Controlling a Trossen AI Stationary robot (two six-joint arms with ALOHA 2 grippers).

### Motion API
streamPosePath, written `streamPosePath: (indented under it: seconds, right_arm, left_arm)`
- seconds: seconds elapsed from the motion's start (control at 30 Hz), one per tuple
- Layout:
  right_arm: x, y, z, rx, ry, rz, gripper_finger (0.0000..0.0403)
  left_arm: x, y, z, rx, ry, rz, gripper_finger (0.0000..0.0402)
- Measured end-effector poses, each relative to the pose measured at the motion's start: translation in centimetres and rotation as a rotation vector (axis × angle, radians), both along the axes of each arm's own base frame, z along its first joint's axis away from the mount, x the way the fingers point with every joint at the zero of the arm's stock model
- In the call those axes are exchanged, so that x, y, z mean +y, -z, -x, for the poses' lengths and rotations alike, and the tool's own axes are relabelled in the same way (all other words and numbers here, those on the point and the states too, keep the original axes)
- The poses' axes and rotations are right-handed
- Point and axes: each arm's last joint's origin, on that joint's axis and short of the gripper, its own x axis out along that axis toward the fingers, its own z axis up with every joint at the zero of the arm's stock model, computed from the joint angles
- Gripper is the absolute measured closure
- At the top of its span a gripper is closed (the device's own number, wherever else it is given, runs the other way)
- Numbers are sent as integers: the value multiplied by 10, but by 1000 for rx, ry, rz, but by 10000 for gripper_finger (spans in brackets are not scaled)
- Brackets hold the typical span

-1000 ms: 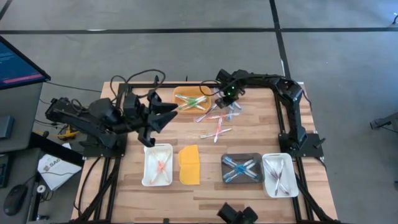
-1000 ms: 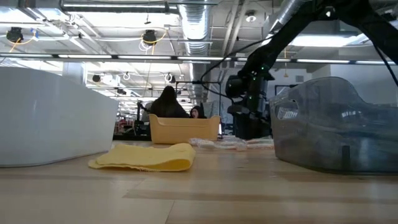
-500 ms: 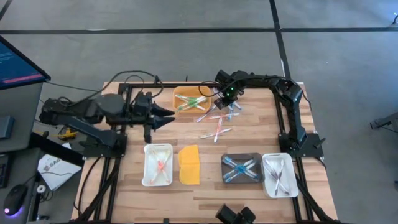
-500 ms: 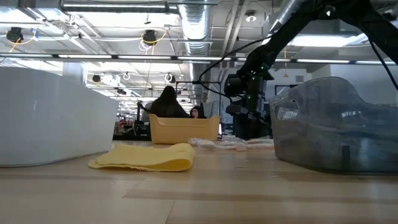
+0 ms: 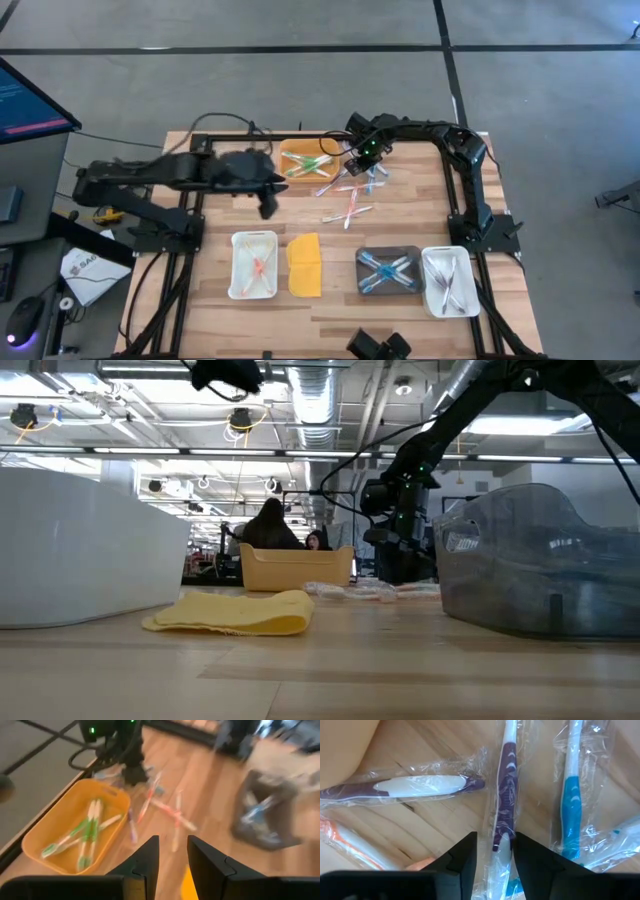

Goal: Pick & Place Toothbrushes
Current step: Put the purple toothbrush into the right white bin

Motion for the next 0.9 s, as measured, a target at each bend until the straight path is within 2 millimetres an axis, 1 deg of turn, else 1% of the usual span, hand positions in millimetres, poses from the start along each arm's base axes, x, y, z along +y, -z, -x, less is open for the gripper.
streamPosePath:
  seconds: [0.1,0.17,0.27,0.33,0.47,0.57,0.77,0.9]
  right_arm:
    - [0,0,0,0,0,0,285]
    - [0,0,0,1,0,0,289]
    - [0,0,0,4,4,-2,300]
    - [0,0,1,7,8,-6,316]
    - [1,0,1,12,3,-9,359]
    - [2,0,1,16,-2,-11,362]
    - [4,0,2,36,-3,-26,362]
    - [7,-8,4,88,17,-65,362]
  left_arm:
    - [1,17,-18,89,8,-53,307]
    - [2,26,-27,127,8,-55,307]
    - [2,33,-34,152,10,-49,307]
    - [2,33,-35,148,9,-45,307]
    - [2,28,-32,113,2,-49,307]
    - [3,22,-29,77,-7,-50,307]
    - [3,20,-27,72,-9,-51,307]
    - [3,20,-28,72,-9,-50,307]
